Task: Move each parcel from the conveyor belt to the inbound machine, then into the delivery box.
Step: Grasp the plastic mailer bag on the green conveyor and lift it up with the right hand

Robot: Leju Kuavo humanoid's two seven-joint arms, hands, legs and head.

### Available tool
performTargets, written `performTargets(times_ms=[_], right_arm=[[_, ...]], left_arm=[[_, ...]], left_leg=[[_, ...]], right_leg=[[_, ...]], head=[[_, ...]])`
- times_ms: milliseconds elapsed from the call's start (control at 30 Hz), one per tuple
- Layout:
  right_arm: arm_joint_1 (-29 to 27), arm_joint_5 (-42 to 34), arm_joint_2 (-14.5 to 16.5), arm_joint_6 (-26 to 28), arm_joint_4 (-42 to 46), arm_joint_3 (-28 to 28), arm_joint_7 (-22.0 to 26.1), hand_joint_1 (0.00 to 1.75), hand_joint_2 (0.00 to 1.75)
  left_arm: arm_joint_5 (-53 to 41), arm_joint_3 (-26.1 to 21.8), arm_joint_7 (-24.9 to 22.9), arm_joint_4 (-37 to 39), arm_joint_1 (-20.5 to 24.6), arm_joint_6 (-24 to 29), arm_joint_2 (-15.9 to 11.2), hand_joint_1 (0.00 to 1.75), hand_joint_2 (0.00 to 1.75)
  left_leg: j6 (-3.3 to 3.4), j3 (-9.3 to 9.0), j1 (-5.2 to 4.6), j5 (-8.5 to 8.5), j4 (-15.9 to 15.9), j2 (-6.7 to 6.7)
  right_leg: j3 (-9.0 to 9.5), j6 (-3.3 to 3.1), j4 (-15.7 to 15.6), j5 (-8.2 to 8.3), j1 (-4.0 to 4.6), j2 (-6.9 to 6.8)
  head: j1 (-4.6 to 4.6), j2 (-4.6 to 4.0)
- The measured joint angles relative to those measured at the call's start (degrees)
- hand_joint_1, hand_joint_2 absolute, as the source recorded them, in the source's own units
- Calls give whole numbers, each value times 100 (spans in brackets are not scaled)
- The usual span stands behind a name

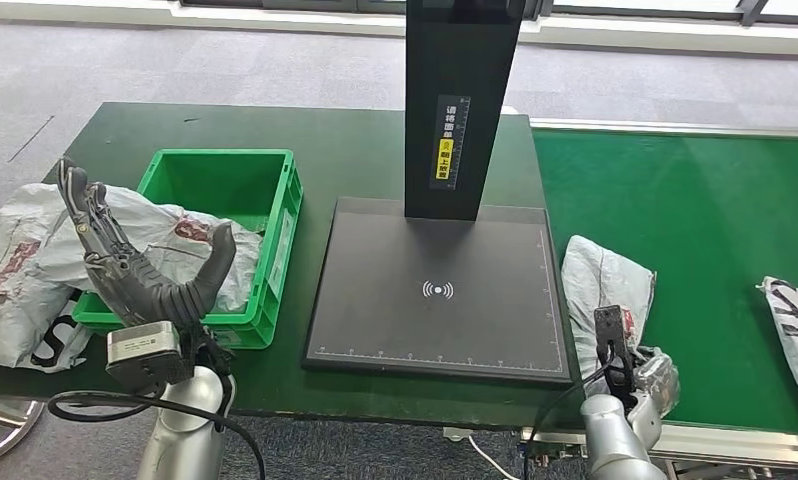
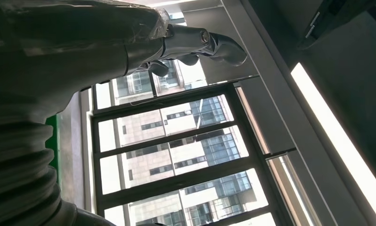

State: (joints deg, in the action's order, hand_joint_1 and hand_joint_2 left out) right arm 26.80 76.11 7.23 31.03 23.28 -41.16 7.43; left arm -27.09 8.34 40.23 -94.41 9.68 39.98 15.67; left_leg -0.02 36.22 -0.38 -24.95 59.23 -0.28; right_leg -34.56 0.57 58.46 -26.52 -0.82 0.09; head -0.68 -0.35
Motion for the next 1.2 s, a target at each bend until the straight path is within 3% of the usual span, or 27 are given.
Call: performTargets(times_ms=[200, 367, 433, 633, 1000, 1100, 1200], right_arm=[[-15, -162, 5, 160, 3, -1, 188, 175, 175], [-212, -917, 250, 829, 612, -6, 1588, 175, 175], [-288, -1041, 398, 892, 1014, -7, 1916, 175, 175], [-404, -1095, 620, 905, 1644, -11, 2003, 175, 175], [-515, -1199, 771, 905, 2051, -15, 2157, 175, 175], [-690, -1532, 935, 907, 2545, 26, 2543, 175, 175], [-1085, -1857, 1092, 908, 3340, 400, 2358, 175, 175]], left_arm=[[-28, -1, -2, -3, -29, 0, 9, 0, 175], [-78, -1, -2, -28, -78, 0, 26, 0, 175], [-78, 0, -3, -33, -82, 0, 29, 0, 175], [-78, 0, -3, -36, -91, 0, 36, 0, 175], [-75, 0, -3, -37, -94, 0, 37, 0, 175], [-50, 1, -3, -25, -90, 0, 37, 0, 175], [2, 0, -4, 1, -79, 0, 37, 0, 175]], left_leg=[[-1, 3, 0, -1, 0, -2], [-1, 12, -1, -1, 0, -7], [-1, 13, -1, -2, 0, -5], [-1, 13, -1, -2, 0, -4], [-1, 13, -1, -2, 0, -5], [-2, 13, -1, -2, 0, -6], [-4, 14, 0, -4, -1, -9]], right_leg=[[-2, 0, 0, -2, 0, 0], [-9, -1, 1, -3, -1, -5], [-12, -2, 1, -4, 0, -3], [-13, -2, 1, -5, -1, -3], [-13, -2, 1, -5, -1, -4], [-13, -3, 1, -6, -1, -4], [-13, -5, 1, -11, 0, -8]], head=[[0, 0], [0, 0], [0, 0], [0, 0], [0, 0], [0, 0], [0, 0]])
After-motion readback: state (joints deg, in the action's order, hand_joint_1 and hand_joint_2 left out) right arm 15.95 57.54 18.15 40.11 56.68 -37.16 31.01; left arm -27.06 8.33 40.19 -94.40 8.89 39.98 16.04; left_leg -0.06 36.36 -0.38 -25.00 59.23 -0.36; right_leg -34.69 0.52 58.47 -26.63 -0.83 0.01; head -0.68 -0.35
